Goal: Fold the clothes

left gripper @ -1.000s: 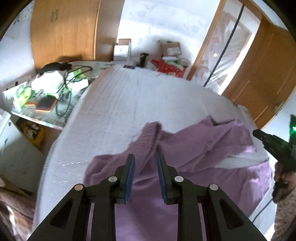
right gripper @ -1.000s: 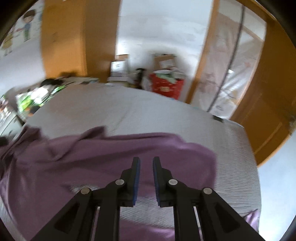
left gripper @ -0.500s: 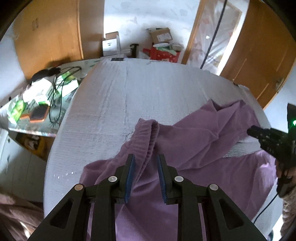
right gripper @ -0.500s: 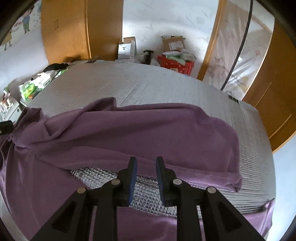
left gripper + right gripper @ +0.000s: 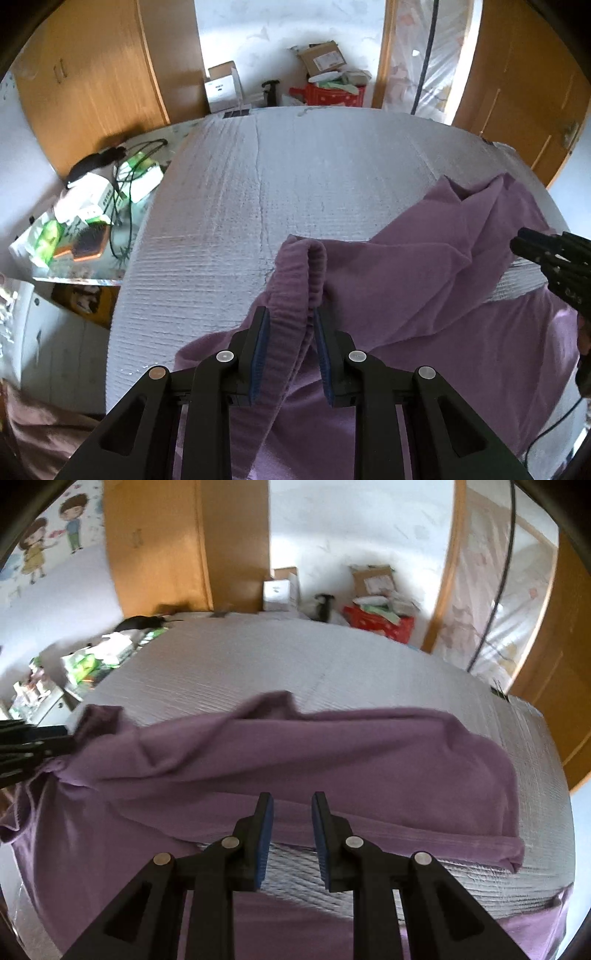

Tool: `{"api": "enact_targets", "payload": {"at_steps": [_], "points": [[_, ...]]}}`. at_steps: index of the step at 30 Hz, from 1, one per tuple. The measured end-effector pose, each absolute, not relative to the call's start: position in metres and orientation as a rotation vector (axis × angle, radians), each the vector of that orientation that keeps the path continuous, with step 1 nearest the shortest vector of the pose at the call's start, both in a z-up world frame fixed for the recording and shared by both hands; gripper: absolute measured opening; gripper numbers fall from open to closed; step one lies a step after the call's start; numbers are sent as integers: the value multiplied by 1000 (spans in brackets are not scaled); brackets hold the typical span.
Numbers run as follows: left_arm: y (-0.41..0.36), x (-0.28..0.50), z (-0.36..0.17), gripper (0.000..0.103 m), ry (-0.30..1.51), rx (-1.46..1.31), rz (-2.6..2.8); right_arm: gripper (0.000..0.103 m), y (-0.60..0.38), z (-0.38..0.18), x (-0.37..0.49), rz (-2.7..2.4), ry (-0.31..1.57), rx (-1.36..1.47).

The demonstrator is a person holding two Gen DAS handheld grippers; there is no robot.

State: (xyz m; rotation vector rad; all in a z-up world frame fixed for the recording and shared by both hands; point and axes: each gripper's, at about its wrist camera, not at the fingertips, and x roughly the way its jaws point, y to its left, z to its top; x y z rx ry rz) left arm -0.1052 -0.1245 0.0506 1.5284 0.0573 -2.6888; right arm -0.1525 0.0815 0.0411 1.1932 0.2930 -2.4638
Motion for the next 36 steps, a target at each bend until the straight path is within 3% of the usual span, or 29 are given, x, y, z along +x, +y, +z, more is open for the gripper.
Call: {"api": "enact_targets", "payload": {"at_steps": [7,16,25,31,36], "points": [[-138,-100,50,27,141,1564,-2656,22,53,49,-139,-2394,353,1117],[-167,-76,75,28,432,1480,-2737,22,30,81,-111,-2361,371,1046],[-209,-65,160,28,307,1194,-2790,22,-7,151,-102,-2365,394,837],[-200,-67,119,28,345,1290,-2828,22,-25,113,-136,-2282,406,963],[-159,-63,83,28,113,1380,-2860,22,-32,65,-155,-2179,480,1062]]}}
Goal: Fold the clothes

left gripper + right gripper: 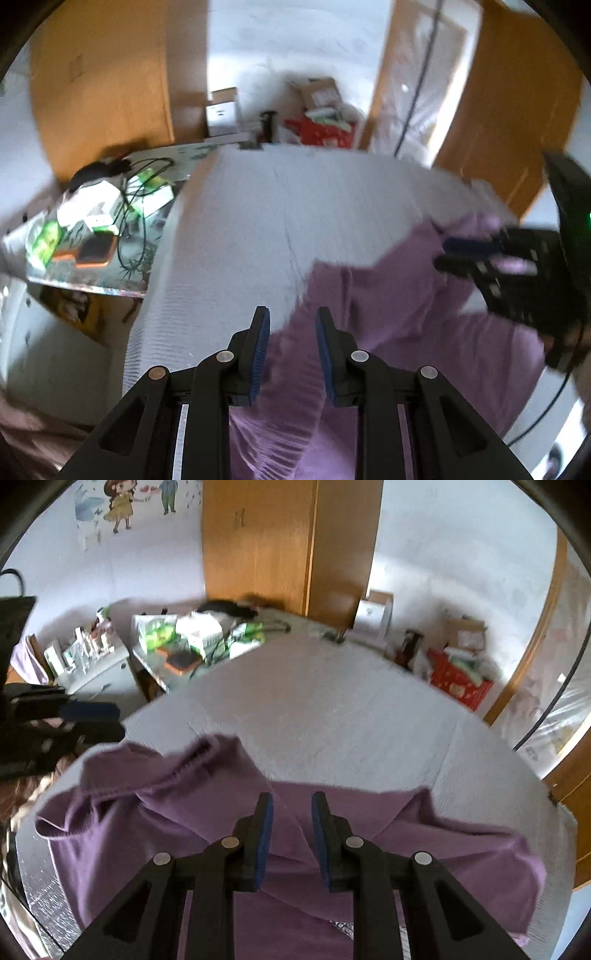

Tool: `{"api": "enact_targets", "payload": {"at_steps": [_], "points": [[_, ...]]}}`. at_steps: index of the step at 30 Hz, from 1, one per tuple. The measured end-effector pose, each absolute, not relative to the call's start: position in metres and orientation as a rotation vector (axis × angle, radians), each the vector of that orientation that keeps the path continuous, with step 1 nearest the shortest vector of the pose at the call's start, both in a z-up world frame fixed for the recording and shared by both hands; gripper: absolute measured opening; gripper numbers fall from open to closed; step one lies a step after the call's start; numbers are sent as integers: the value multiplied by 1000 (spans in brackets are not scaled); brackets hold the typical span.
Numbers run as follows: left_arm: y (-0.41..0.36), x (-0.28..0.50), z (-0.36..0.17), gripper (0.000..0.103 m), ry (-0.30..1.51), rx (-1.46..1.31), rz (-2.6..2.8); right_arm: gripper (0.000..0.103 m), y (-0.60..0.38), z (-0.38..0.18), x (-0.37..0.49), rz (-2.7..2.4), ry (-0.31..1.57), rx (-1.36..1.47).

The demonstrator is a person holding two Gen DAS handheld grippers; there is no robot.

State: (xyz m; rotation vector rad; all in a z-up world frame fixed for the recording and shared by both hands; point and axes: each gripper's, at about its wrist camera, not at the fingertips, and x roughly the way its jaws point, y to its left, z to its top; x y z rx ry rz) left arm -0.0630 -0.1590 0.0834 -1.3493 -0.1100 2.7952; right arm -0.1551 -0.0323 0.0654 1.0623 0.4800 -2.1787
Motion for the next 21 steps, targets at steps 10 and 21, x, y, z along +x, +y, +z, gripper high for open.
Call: {"api": "enact_targets", "payload": {"at_steps": [10,21], "points": [[-129,-41,50,28,176,-1429,2821,48,-25,19,-186,-1915,320,1211],[-135,-39,42,28,218,-1443,2872,4,-34,25,-175,-1940,433,1124]]}}
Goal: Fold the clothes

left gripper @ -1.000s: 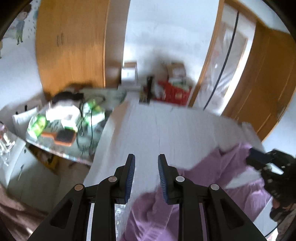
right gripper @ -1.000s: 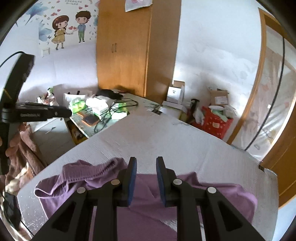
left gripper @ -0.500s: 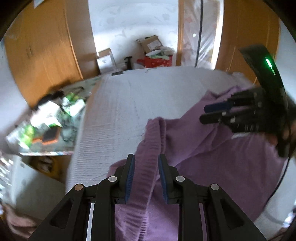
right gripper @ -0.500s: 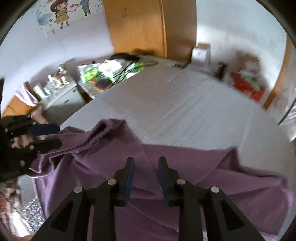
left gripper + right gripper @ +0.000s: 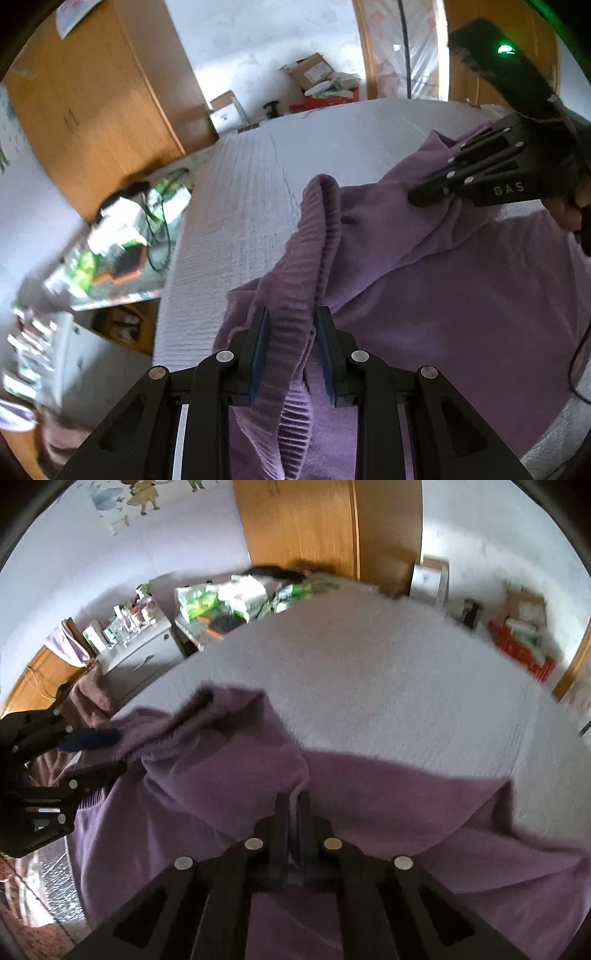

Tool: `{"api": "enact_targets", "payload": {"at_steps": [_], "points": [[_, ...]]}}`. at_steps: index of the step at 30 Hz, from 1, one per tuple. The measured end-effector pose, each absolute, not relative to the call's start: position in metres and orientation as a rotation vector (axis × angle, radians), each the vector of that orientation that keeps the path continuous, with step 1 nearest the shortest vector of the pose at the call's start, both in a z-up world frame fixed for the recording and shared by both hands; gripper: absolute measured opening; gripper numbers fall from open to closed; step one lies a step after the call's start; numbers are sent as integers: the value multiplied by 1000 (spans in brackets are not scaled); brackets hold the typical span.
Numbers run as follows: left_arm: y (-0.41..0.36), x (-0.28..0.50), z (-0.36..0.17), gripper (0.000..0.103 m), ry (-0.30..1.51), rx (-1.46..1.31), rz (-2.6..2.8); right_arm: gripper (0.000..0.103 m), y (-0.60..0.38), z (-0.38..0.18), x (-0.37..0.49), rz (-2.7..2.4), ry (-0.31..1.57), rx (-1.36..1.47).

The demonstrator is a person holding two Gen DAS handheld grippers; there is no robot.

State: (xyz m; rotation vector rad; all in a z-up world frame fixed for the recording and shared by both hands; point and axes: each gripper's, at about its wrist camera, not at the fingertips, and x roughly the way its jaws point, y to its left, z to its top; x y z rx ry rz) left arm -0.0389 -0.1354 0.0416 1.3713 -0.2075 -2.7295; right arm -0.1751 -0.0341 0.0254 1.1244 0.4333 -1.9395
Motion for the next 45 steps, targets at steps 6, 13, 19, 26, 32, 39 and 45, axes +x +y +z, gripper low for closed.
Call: {"api": "enact_targets", "payload": {"at_steps": [6,13,19,26,32,39,45], "points": [[-170,-44,41,25,73,1366,-2705,4,-47,52,-178,-2039,454,982],[-210,-44,44,10,269,1248,-2639,4,-78,55,-199,-2164,494,900],[-245,-45,29,10,412,1254,-2524,4,-107,53,-221,-2213,506,881],[-261,-44,21,10,459,1258,-2484,8,-114,40,-243,-2247,453,990],[-269,-33,26,10,526,1225,-2483,25,-76,67,-224,-2297,359,935],[-260,-7,40,10,527,1190,-2542,26,4,84,-185,-2345,277,992],[-243,12,40,10,521,1218,-2599,26,81,61,-143,-2408,308,1159]]}}
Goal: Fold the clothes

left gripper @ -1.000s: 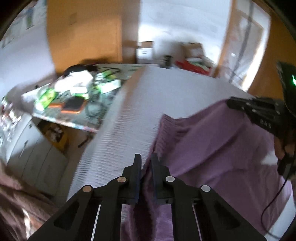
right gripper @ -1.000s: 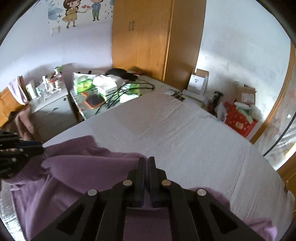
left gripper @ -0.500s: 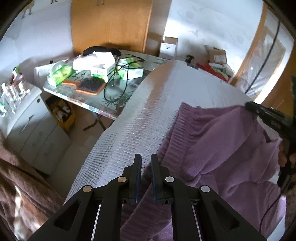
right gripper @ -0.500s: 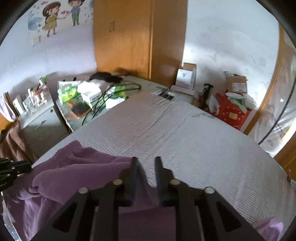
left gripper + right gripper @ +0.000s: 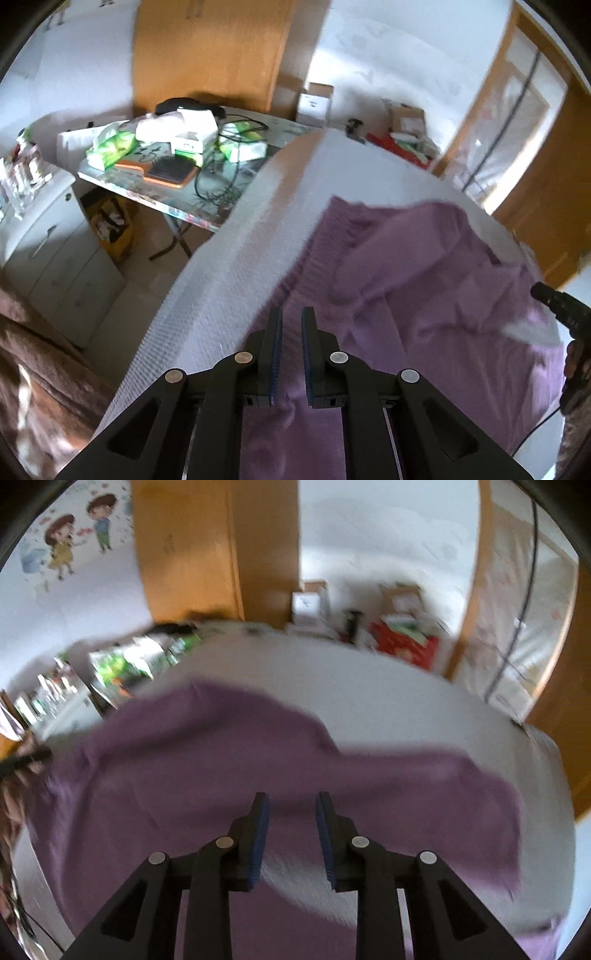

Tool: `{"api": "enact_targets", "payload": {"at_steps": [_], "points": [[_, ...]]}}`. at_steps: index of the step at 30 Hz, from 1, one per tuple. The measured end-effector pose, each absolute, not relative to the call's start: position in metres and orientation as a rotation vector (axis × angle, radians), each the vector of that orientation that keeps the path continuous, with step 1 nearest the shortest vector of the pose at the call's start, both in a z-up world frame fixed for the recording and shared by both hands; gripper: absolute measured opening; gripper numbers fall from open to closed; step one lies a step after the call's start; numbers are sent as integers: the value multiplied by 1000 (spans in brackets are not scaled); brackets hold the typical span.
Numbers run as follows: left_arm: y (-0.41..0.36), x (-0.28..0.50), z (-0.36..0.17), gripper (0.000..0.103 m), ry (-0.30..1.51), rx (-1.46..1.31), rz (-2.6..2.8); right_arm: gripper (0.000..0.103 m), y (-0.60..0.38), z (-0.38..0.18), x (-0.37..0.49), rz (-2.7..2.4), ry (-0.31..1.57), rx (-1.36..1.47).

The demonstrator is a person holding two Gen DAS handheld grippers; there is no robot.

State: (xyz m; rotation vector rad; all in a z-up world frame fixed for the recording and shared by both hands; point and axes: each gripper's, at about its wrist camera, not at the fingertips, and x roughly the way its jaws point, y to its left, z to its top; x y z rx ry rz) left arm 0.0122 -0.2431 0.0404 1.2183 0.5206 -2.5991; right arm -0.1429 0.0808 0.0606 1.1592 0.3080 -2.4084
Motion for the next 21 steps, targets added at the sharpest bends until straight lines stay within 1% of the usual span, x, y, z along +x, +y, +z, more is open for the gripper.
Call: {"api": "enact_targets", "payload": {"at_steps": [2,4,6,7,9,15,18,20,21], "points": [[-236,18,39,10,497,1240,-2615,26,110,48,-126,-2435,288,1230],[-231,22,37,10,509,1253,-2634,26,139,40,-113,-2445,189,1273],[-226,25,32,10,522,1280,-2638,29,158,36,-106,-2450,100,1285],[-224,25,29,10,516,1295,-2636,37,167,33,-104,-2452,57,1296],[-221,25,24,10,519,1315,-2627,44,176,30,-103,-2444,12,1308],[-212,26,15,10,531,1360,-2615,44,124,23,-114,-2288,70,1280],[-207,23,12,10,507,1382,-2612,45,98,10,-125,-2245,161,1300],[-206,22,9,11,473,1397,-2605,47,86,4,-124,-2238,258,1303],[-207,21,8,11,473,1400,-2599,47,85,4,-122,-2236,271,1296]]}}
